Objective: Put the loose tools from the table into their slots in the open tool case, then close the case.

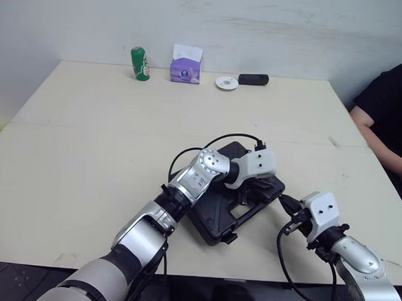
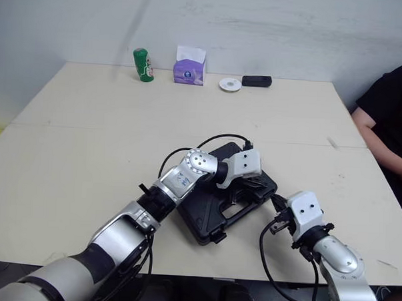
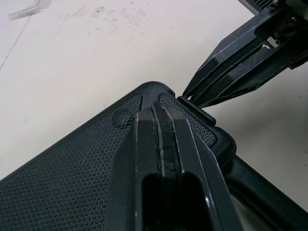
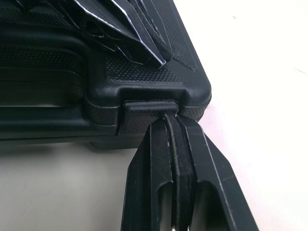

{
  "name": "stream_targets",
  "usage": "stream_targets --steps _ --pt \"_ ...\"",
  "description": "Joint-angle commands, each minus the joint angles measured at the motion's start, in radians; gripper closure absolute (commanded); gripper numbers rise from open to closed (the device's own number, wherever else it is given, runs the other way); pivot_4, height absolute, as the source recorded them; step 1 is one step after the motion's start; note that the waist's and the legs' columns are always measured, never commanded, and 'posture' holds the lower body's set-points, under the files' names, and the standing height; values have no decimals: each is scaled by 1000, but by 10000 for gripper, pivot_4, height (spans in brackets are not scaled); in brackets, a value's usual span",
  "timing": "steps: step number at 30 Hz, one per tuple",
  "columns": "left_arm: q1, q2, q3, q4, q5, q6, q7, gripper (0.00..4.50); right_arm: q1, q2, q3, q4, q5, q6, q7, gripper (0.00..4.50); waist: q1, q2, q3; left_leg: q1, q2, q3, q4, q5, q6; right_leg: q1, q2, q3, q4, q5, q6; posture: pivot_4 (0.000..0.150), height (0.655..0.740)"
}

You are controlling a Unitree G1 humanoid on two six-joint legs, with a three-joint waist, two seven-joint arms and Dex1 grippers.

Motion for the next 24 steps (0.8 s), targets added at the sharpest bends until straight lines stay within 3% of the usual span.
stream_targets --steps 1,9,11,24 --pt "125 35 -150 150 128 101 -22 45000 -41 -6 18 -29 30 -5 27 44361 -1 0 0 0 0 0 0 -1 -1 0 0 0 0 0 0 1500 7400" --pt "137 42 -147 152 129 118 -22 45000 -73 4 56 -76 44 89 34 44361 -18 -2 -2 1 0 -1 -2 -1 -2 1 0 0 -5 -1 -3 1500 7400" --pt "137 48 -146 149 129 118 -27 45000 -92 3 61 -79 42 104 31 44361 -24 -2 -2 1 0 -1 -4 -1 -2 3 0 0 -7 -7 -13 1500 7400" --pt "124 59 -133 165 126 110 -20 45000 -91 -4 42 -125 59 157 31 44361 -33 -2 0 3 0 -1 -11 -1 -3 10 0 0 -14 -7 -13 1500 7400"
